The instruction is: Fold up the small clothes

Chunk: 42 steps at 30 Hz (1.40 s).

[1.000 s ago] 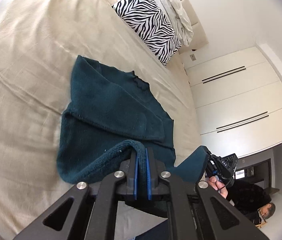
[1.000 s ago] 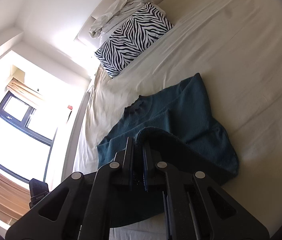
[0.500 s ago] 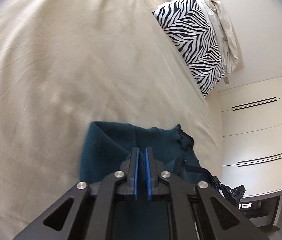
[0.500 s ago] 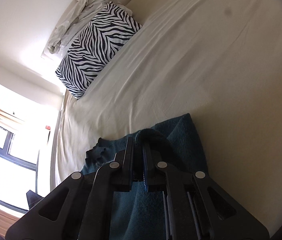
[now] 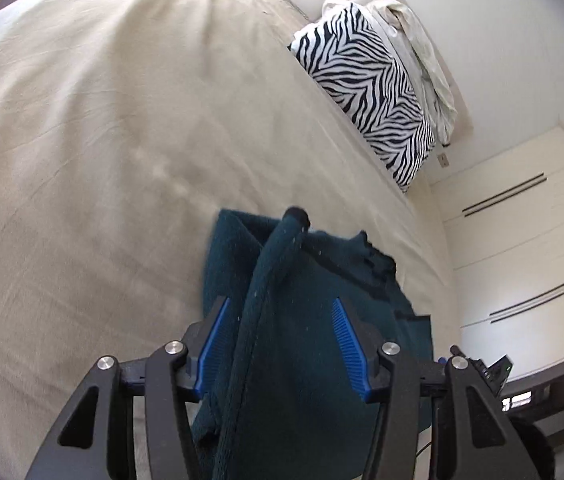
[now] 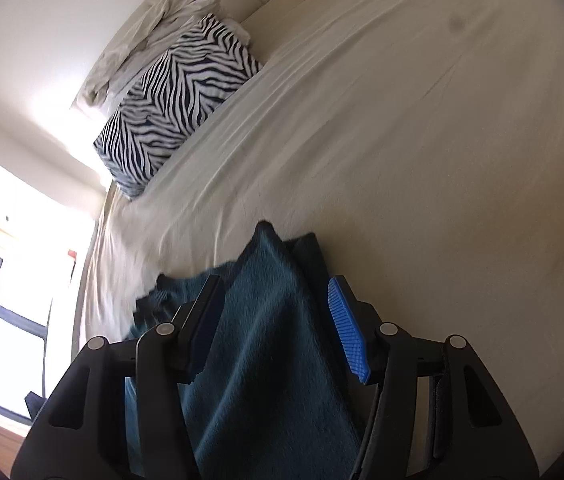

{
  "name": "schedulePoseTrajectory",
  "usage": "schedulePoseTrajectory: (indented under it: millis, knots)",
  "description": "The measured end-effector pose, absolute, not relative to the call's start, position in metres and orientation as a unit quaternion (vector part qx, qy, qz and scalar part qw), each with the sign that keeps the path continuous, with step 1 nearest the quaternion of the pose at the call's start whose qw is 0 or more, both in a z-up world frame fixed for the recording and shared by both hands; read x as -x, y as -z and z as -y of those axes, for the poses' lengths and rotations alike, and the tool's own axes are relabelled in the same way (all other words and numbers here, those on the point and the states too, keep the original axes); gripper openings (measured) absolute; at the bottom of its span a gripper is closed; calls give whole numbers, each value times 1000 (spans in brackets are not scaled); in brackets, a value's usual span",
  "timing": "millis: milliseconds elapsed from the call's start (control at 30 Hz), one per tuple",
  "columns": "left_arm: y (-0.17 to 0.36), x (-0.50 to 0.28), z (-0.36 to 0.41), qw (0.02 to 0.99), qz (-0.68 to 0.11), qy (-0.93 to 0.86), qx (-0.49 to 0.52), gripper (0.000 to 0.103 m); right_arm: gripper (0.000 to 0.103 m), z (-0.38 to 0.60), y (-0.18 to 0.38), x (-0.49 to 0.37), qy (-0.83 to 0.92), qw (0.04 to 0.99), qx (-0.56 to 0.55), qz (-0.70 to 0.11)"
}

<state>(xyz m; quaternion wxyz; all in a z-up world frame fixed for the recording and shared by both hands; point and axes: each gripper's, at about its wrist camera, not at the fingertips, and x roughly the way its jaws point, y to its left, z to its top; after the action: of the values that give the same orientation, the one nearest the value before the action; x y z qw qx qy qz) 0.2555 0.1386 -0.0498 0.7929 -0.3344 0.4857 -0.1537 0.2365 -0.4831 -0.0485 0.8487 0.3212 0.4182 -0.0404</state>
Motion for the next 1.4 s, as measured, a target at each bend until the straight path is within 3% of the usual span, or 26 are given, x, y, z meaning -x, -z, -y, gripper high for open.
schedulePoseTrajectory:
  millis: [167, 333, 367, 500, 600, 633, 833, 1200, 1400]
  knots:
    - [60, -238, -114, 808, -499, 158, 271, 54, 52, 456, 52, -213, 29, 857, -242, -454]
    - [60, -242, -107, 826, -490, 157, 229, 53, 50, 462, 64, -195, 36, 850, -251, -462]
    - [61, -242, -105, 827, -493, 157, 219, 49, 48, 461, 65, -194, 35, 850, -247, -464]
    - [64, -239, -104, 829, -495, 155, 207, 18, 40, 456, 68, -186, 22, 851, -221, -476]
    - [67, -236, -110, 829, -493, 155, 215, 11, 28, 454, 72, -183, 25, 849, -206, -486]
    - [67, -235, -109, 830, -492, 155, 212, 10, 21, 454, 74, -182, 27, 848, -205, -489]
    - [58, -223, -118, 838, -474, 148, 225, 9, 7, 455, 69, -173, 32, 853, -206, -478]
    - [86, -201, -146, 826, -473, 125, 279, 9, 5, 462, 77, -135, 48, 849, -253, -462]
    - [86, -203, -143, 826, -478, 131, 268, 14, 5, 469, 80, -121, 60, 846, -282, -449]
